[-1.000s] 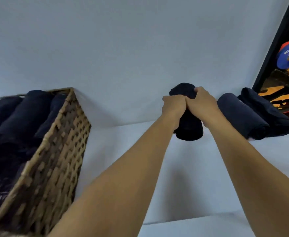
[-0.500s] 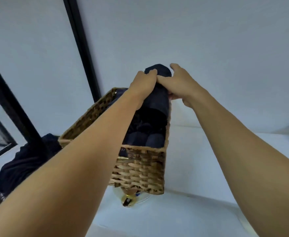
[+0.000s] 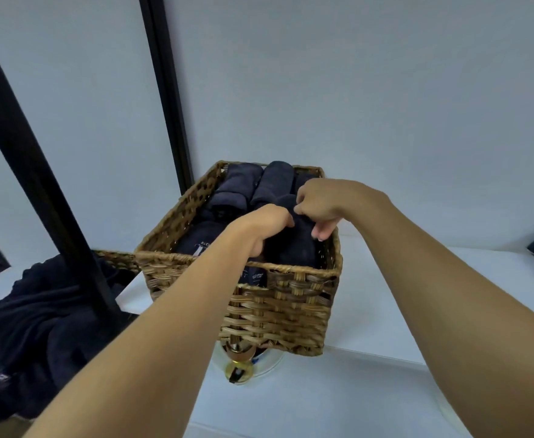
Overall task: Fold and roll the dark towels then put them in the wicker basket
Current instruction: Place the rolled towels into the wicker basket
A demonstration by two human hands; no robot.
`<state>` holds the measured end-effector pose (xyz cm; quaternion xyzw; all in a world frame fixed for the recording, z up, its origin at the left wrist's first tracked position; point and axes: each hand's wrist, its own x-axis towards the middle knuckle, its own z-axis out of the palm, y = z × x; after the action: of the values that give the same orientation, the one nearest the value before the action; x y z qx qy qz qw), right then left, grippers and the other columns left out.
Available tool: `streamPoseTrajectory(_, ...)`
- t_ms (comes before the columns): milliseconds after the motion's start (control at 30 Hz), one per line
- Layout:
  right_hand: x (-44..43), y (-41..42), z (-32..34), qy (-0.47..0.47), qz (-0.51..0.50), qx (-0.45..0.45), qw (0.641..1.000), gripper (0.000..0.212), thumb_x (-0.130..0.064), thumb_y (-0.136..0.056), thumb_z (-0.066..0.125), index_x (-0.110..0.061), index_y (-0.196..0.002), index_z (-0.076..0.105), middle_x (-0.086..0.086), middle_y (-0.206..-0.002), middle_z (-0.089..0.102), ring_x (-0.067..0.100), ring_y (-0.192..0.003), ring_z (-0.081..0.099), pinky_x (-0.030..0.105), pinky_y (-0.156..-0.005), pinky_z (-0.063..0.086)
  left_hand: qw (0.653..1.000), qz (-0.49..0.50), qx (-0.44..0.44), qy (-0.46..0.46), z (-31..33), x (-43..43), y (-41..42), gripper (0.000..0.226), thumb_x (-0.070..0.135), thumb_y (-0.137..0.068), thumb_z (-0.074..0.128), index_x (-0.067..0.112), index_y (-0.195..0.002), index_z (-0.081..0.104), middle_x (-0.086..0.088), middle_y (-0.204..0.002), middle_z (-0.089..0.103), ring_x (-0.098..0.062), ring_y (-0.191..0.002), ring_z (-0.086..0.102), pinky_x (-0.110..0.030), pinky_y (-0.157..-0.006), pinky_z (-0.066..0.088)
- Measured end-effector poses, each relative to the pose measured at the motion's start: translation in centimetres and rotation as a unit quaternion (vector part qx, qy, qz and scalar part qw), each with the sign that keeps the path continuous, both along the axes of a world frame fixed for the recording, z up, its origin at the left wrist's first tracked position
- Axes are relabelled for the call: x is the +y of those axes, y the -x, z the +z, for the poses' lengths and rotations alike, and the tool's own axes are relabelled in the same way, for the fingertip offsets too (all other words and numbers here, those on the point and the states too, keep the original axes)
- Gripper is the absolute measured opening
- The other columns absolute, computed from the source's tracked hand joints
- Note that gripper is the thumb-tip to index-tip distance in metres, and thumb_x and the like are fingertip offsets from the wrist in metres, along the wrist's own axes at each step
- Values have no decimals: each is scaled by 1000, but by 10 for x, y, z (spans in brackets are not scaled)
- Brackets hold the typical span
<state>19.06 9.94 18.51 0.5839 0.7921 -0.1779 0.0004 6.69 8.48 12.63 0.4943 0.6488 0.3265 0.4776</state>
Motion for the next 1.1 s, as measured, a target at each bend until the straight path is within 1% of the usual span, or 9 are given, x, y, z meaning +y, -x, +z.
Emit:
streamPoseTrajectory(200,8,13,-24,-106,48,-58,992,28,-25,-91,58,-13,-117,58,10,-107,64,21,-61,61,38,-68,57,998,-39,43,24,-9,9,-1,32,8,-95,51,3,-126,54,-17,-125,60,-33,-115,56,-47,-104,44)
streamPoseTrajectory(333,9,20,-31,-108,37,-121,986,4,-12,-92,53,-9,-90,54,10,-82,55,20,-59,49,32,-56,42,996,-63,56,39,-13,11,-5,27,1,-96,45,4,-121,55,-20,-124,58,-34,-116,55,-46,-105,44)
streamPoseTrajectory(400,8,21,-30,-104,34,-127,986,15,-12,-93,54,-8,-80,50,9,-72,50,20,-57,49,30,-53,42,995,-79,1,60,-12,7,-3,24,-3,-94,45,10,-110,57,-21,-123,59,-36,-117,55,-48,-104,44)
streamPoseTrajectory(533,2,21,-29,-99,44,-161,981,8,-13,-94,58,-6,-92,54,7,-70,47,20,-57,50,27,-49,40,983,-130,-27,127,-10,5,6,45,-5,-80,53,7,-123,54,-25,-128,55,-43,-118,53,-57,-101,43)
streamPoseTrajectory(633,0,22,-36,-119,46,-149,981,10,-8,-94,53,-6,-84,52,7,-80,47,21,-64,49,31,-60,42,983,-125,46,126,-7,3,3,50,-3,-79,56,6,-128,52,-25,-125,56,-42,-112,56,-47,-87,50)
streamPoseTrajectory(733,-2,17,-39,-184,39,-81,979,6,-6,-93,51,-9,-97,55,11,-96,49,26,-81,50,35,-69,40,966,-120,220,67,11,-3,-8,37,5,-81,66,4,-116,53,-19,-112,55,-36,-104,57,-42,-85,52)
streamPoseTrajectory(833,2,0,-39,-240,19,42,970,19,-12,-92,57,-7,-110,61,11,-113,57,30,-97,59,34,-73,43,887,-97,447,-67,38,4,-32,50,10,-75,76,4,-120,54,-19,-120,56,-37,-115,53,-42,-93,50)
streamPoseTrajectory(1000,19,-81,-26,-261,-113,299,911,25,-8,-90,52,-9,-108,69,9,-104,70,26,-88,65,39,-80,54,922,-87,334,-177,61,29,-108,36,4,-86,58,-2,-122,53,-8,-97,61,-25,-83,56,-30,-64,48)
streamPoseTrajectory(1100,23,-155,-24,-238,-199,369,876,30,-7,-88,51,-9,-113,67,6,-102,70,21,-77,63,39,-81,56,961,-105,187,-176,53,43,-175,28,5,-87,53,1,-115,54,-14,-99,58,-22,-77,51,-29,-67,47)
